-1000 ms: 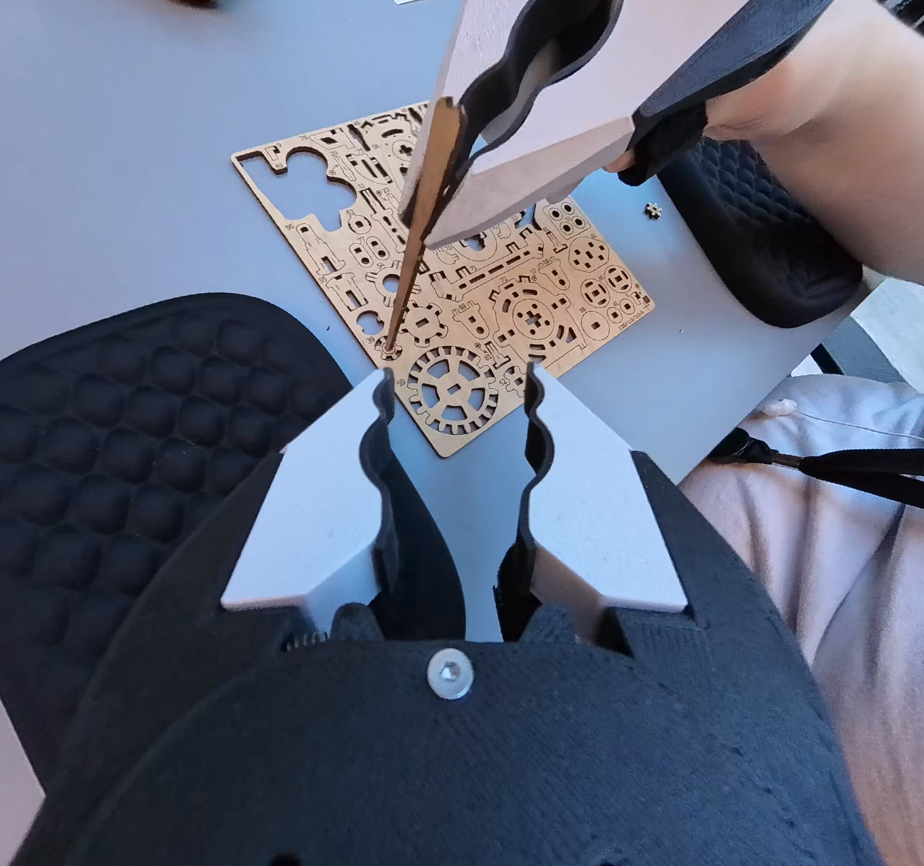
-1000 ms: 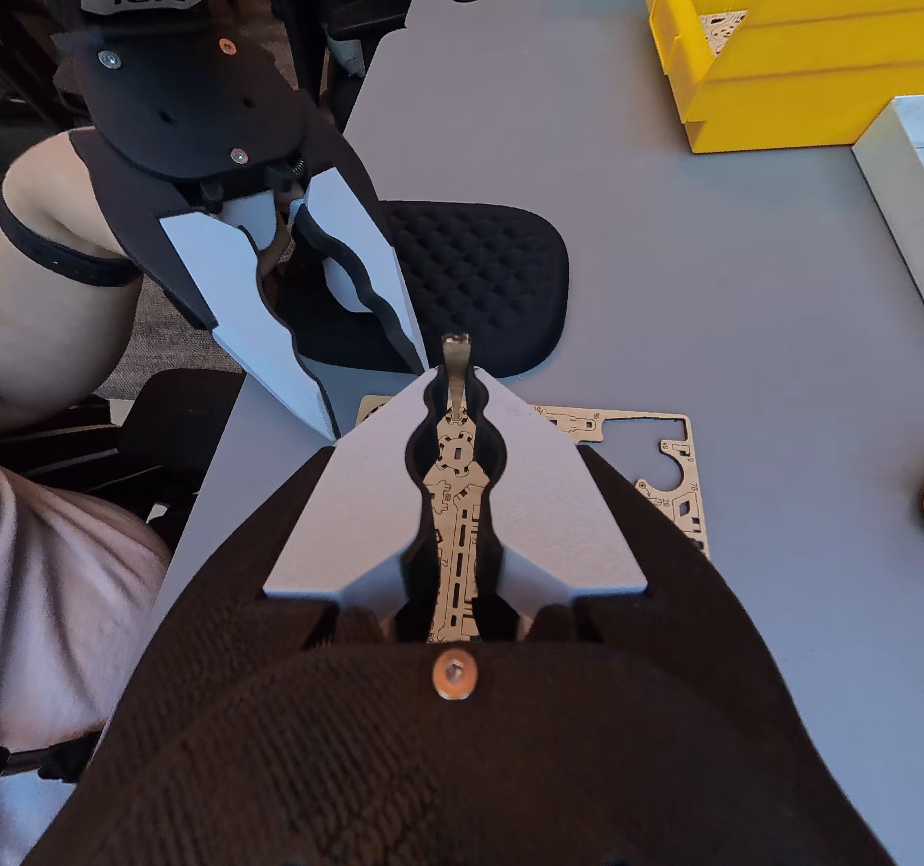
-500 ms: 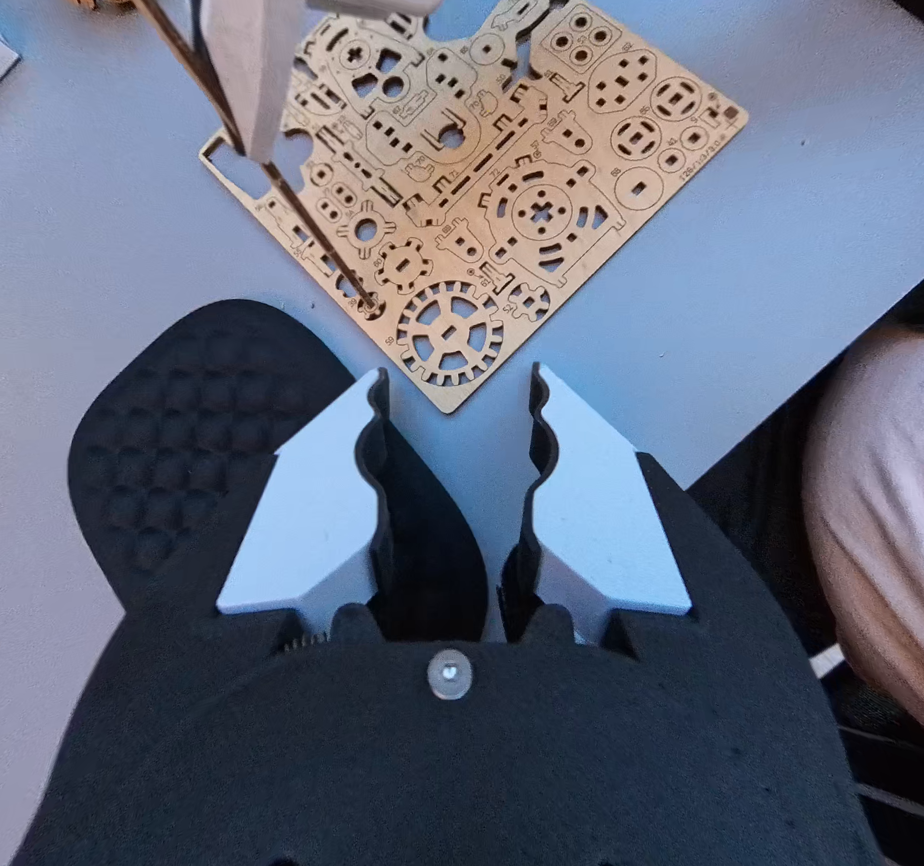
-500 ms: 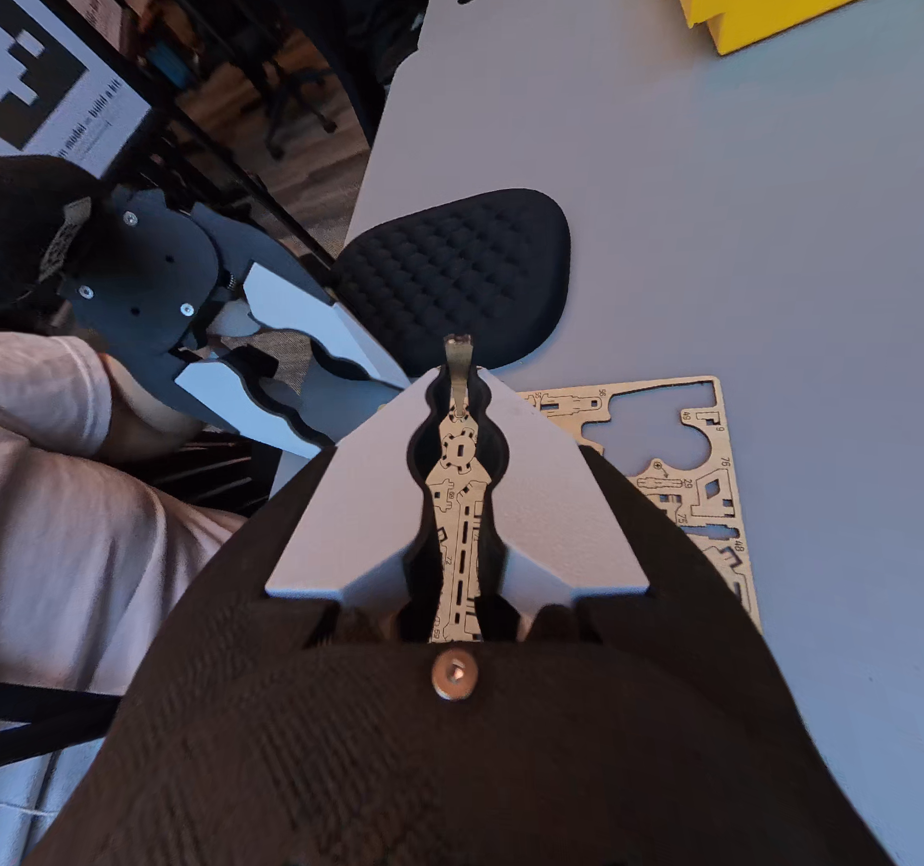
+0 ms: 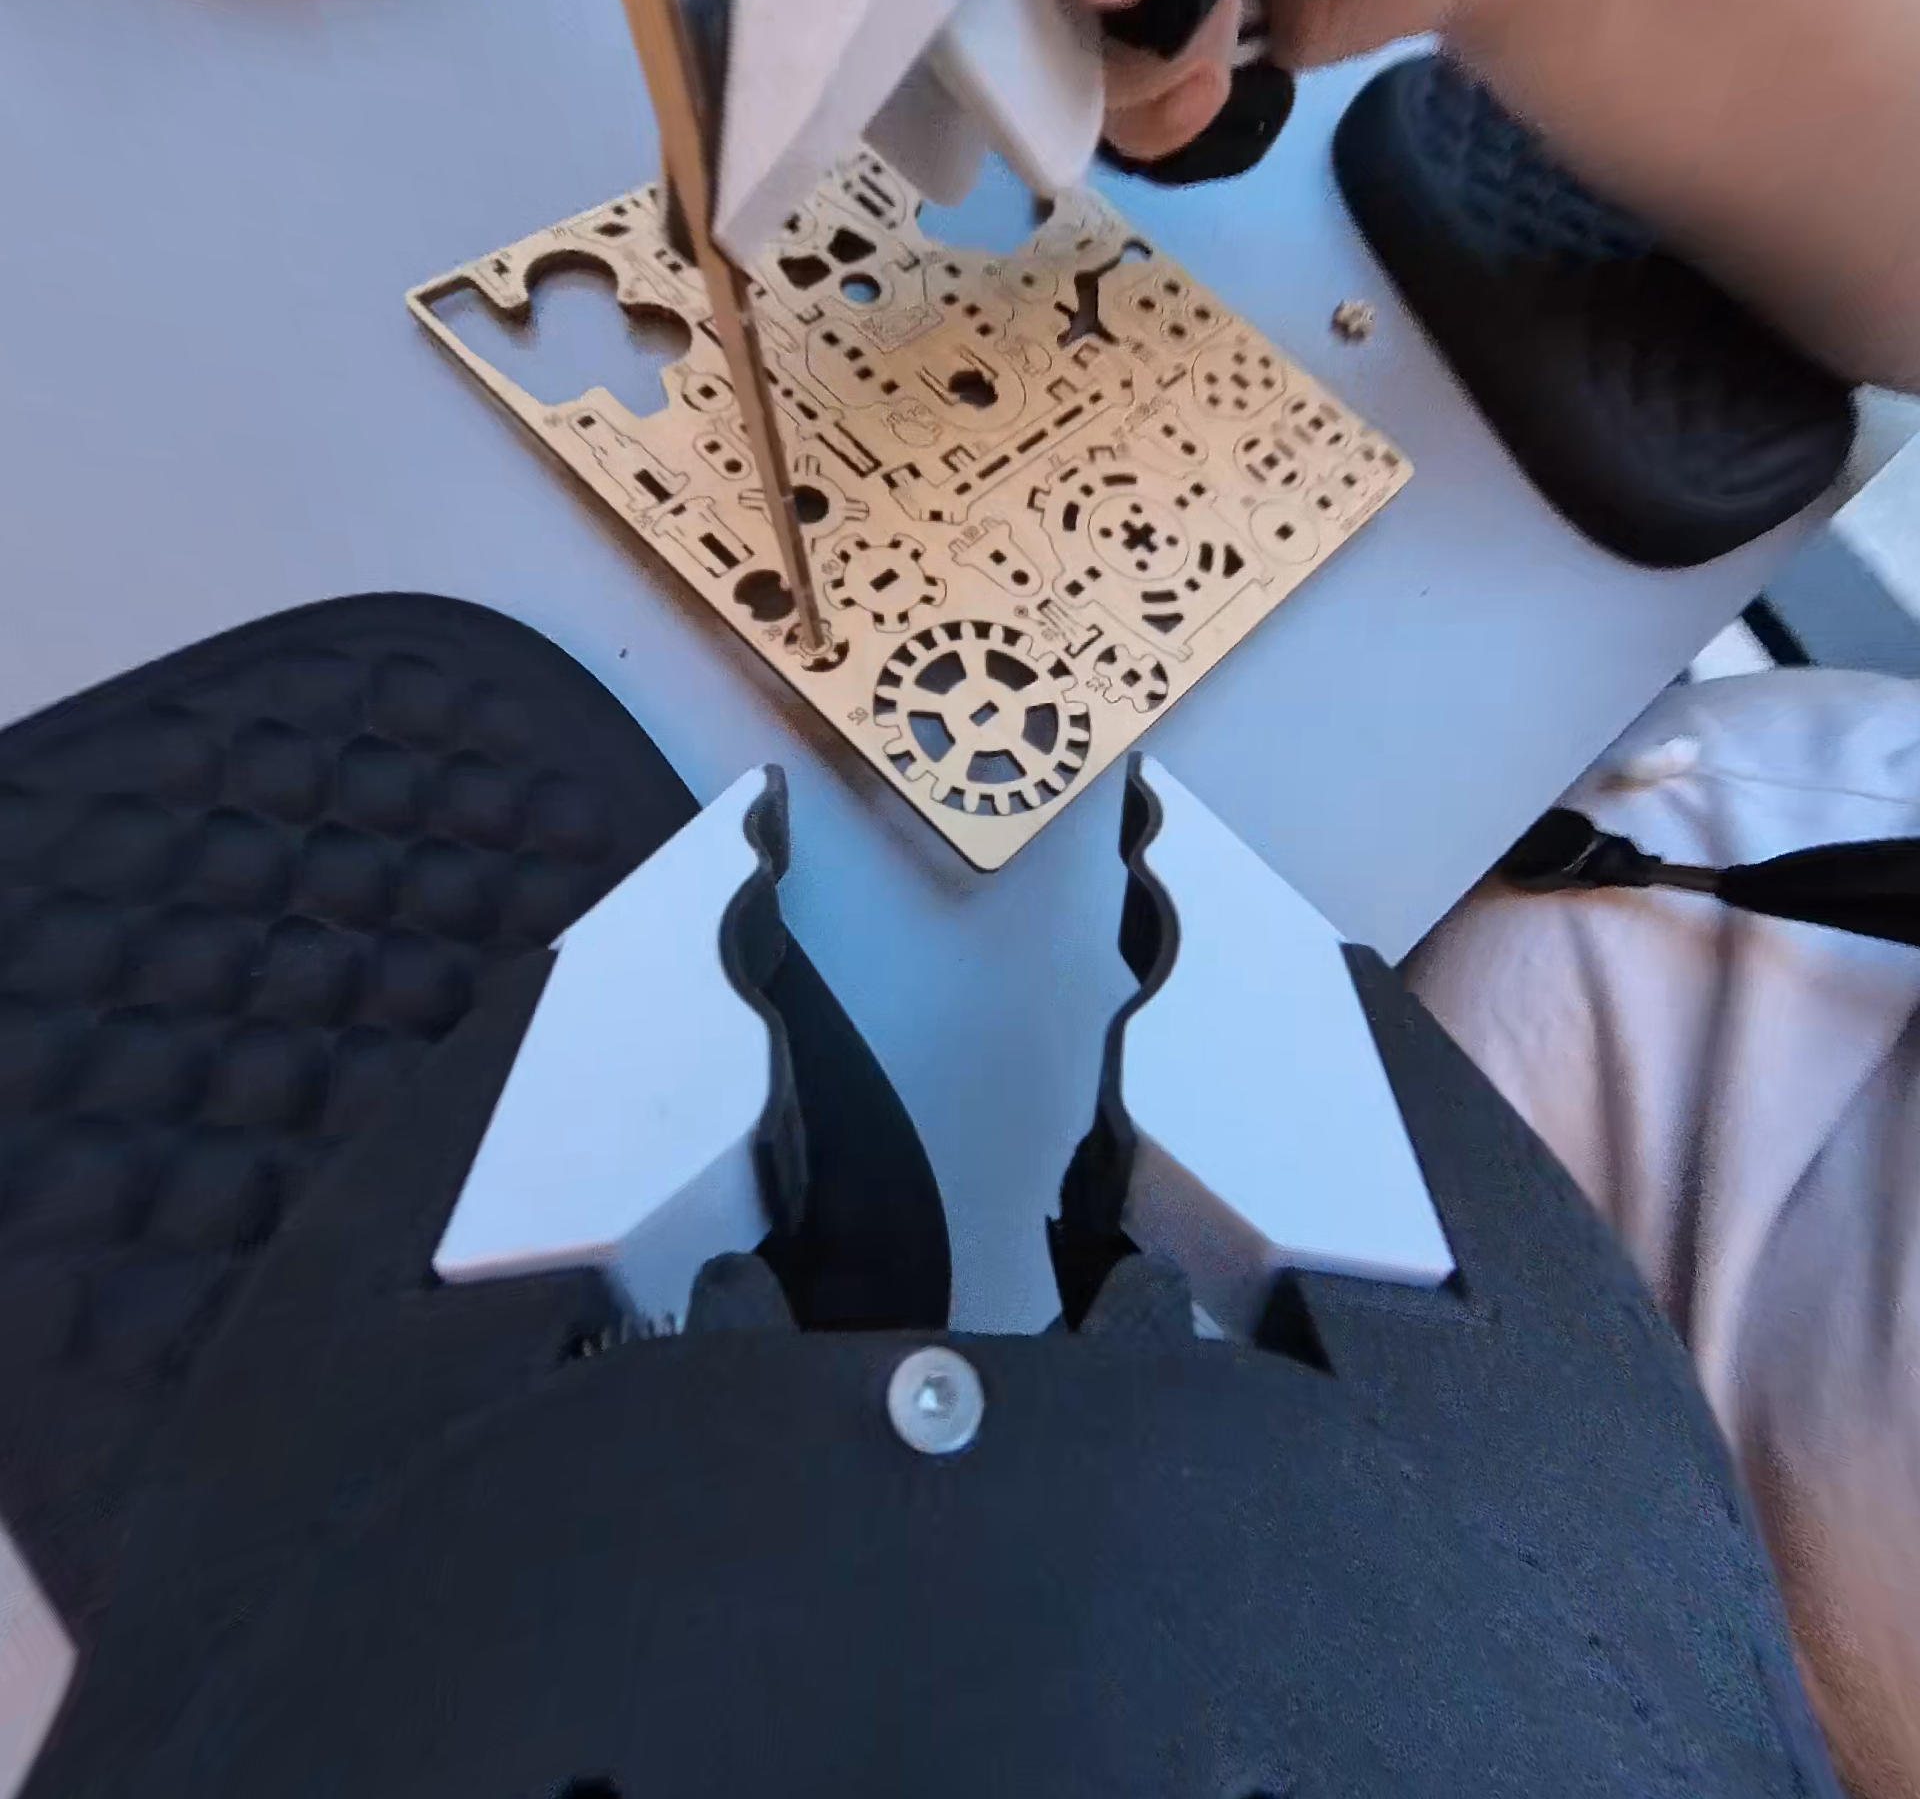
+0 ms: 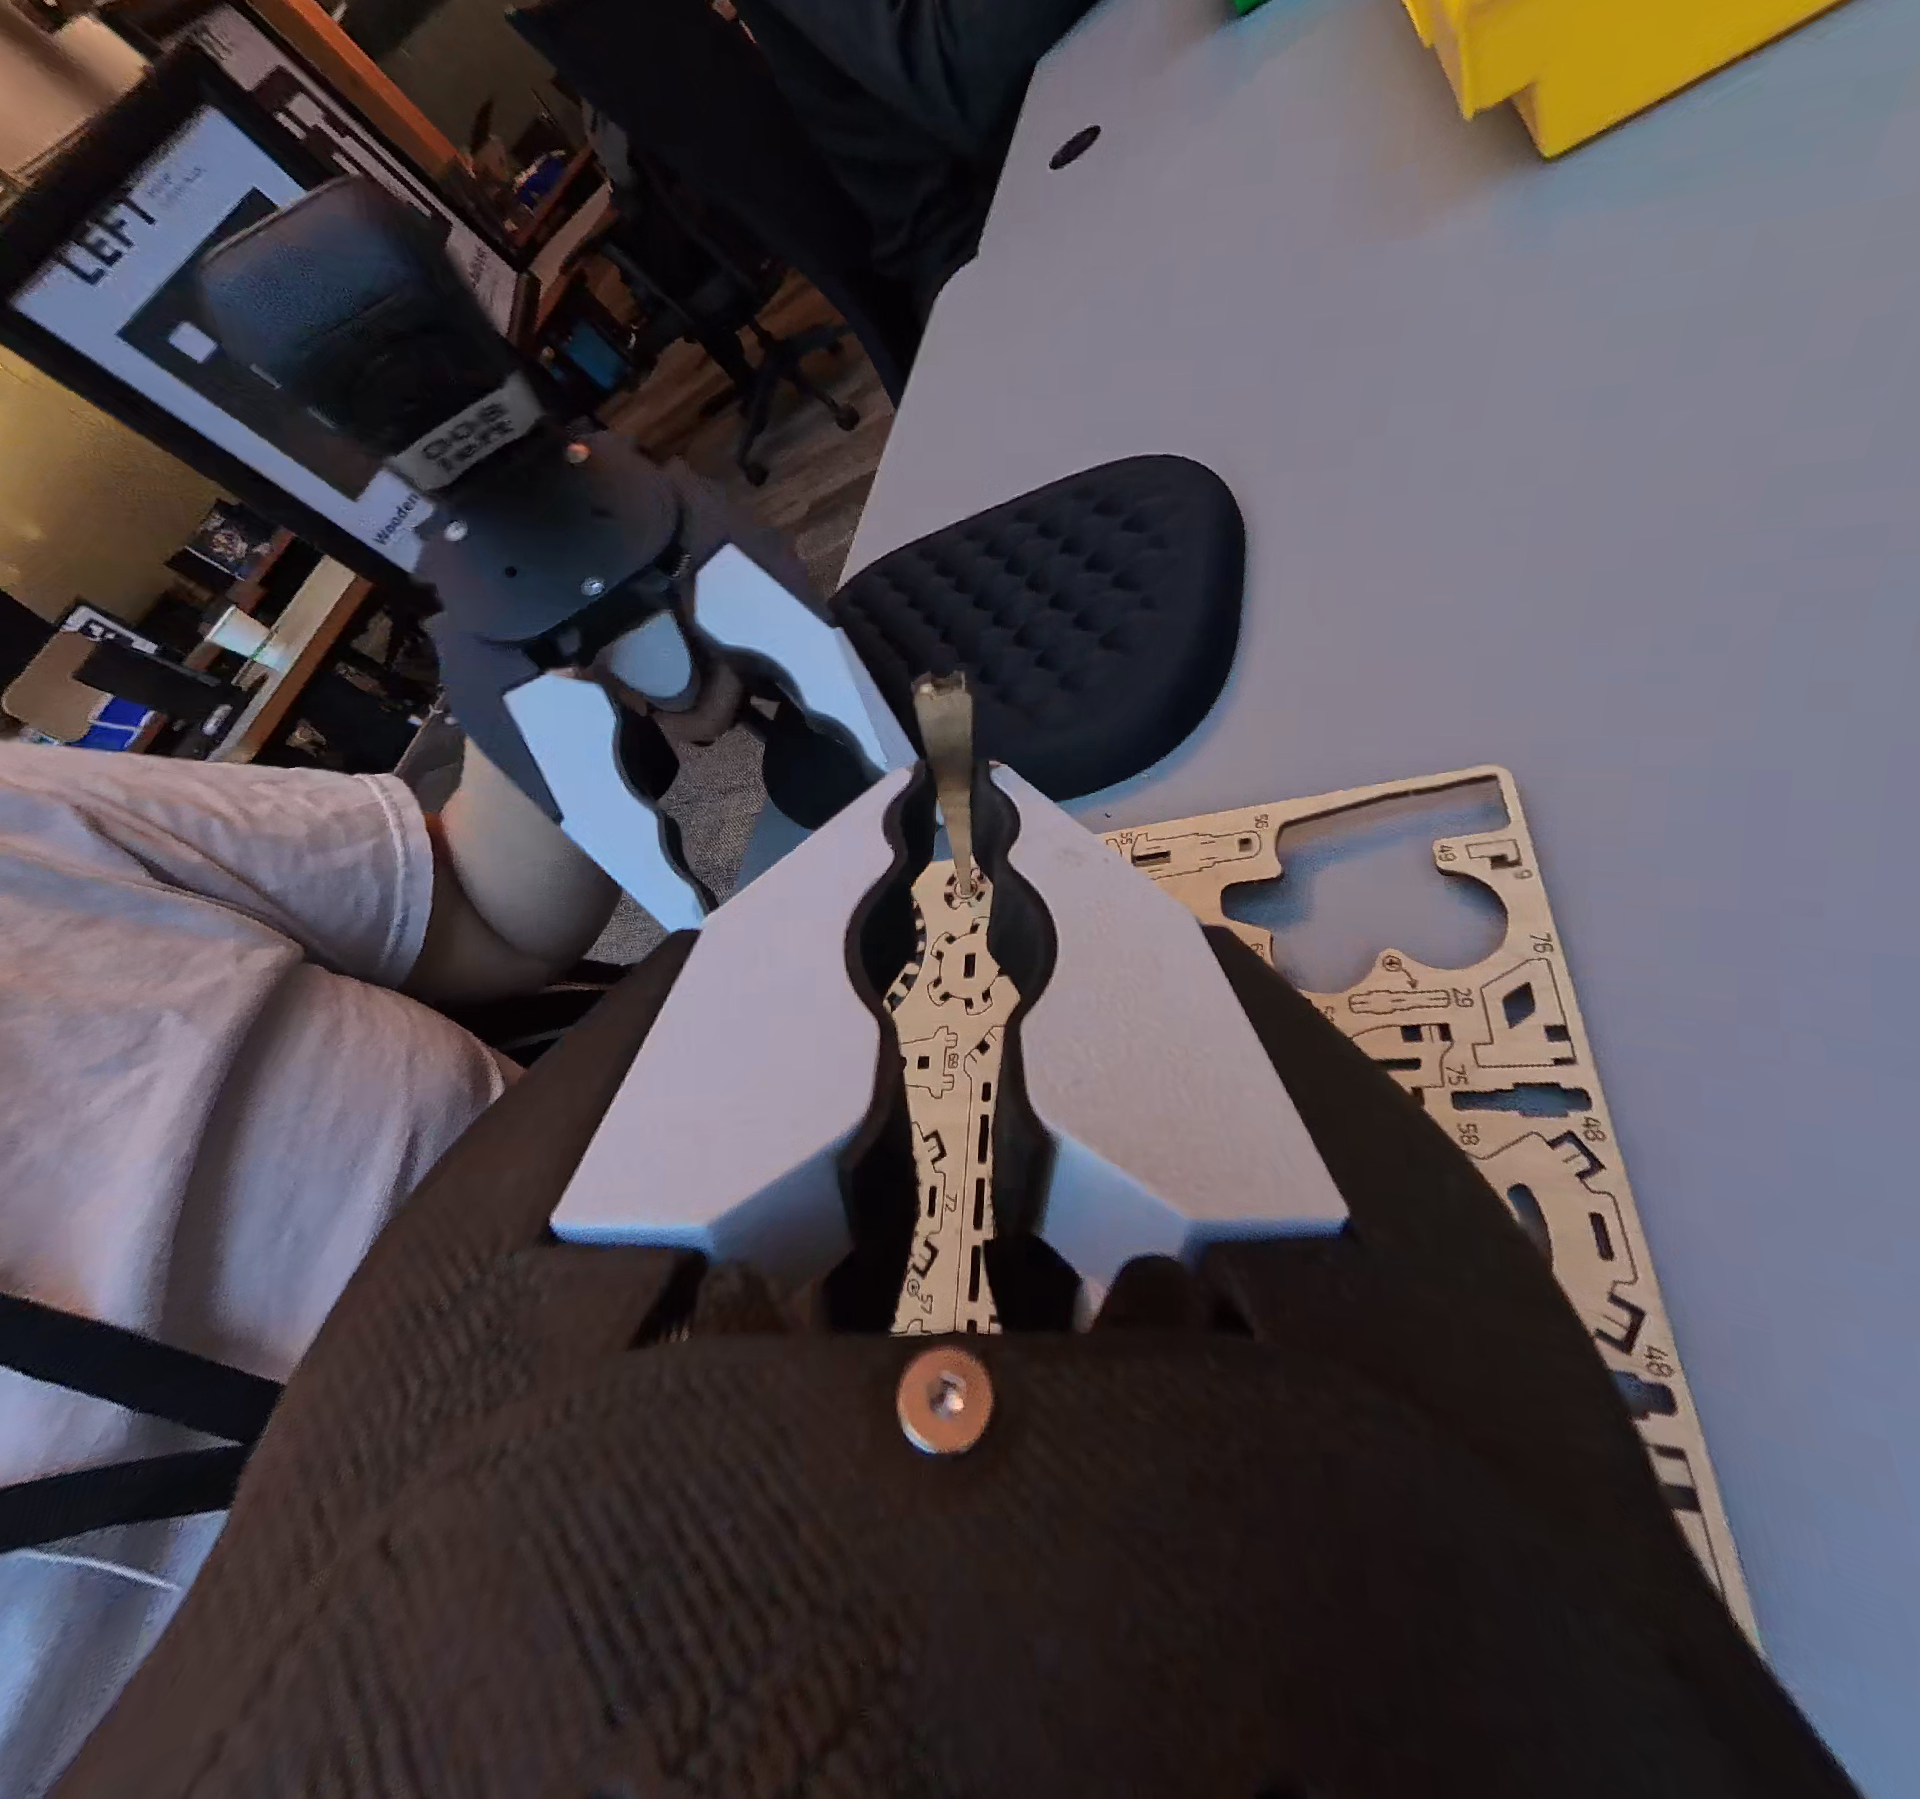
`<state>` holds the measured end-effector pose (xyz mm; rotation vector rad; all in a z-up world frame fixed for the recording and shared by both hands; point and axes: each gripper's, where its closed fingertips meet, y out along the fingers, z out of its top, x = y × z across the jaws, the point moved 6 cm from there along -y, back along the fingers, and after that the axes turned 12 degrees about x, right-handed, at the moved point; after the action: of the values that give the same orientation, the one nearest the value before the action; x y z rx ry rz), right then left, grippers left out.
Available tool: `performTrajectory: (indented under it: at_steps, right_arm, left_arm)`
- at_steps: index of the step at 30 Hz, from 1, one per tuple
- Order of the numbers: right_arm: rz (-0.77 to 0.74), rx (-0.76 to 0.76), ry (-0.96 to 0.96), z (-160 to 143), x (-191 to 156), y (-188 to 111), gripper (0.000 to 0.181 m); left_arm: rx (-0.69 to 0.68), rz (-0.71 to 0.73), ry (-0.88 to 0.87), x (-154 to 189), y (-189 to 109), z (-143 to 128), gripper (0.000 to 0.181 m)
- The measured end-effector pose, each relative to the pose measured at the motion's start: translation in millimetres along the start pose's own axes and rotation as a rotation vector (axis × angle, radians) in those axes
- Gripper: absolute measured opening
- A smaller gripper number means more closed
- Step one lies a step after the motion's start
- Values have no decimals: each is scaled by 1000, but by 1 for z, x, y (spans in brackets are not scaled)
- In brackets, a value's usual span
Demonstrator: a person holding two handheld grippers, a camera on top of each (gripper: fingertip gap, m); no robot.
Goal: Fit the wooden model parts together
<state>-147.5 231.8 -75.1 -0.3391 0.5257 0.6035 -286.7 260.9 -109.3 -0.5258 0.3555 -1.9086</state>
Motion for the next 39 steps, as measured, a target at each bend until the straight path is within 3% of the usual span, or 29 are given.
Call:
performTrajectory:
  at_steps: [4,6,11,13,20,28,39]
  right_arm:
    - [56,85,-84,7,-18,-12,5]
    - [74,131,-128,10,-29,-19,5]
    - [86,217,-249,12,-52,-31,5]
    - [80,236,-321,9,-59,-33,5]
    - [-26,151,-813,-15,-88,-37,6]
    - [-90,94,-762,-21,-87,-39,6]
    - [-209,110,-954,-24,-102,-33,6]
  left_arm:
    - [130,-134,-327,-15,-8,10,60]
    - [167,-172,-412,-19,-9,13,55]
    - [264,-453,-560,-2,0,25,30]
    - [288,-472,-554,0,8,28,13]
    - [214,-302,-304,8,16,28,10]
    - [215,-280,-274,10,17,25,10]
    - [231,-330,-396,11,19,28,10]
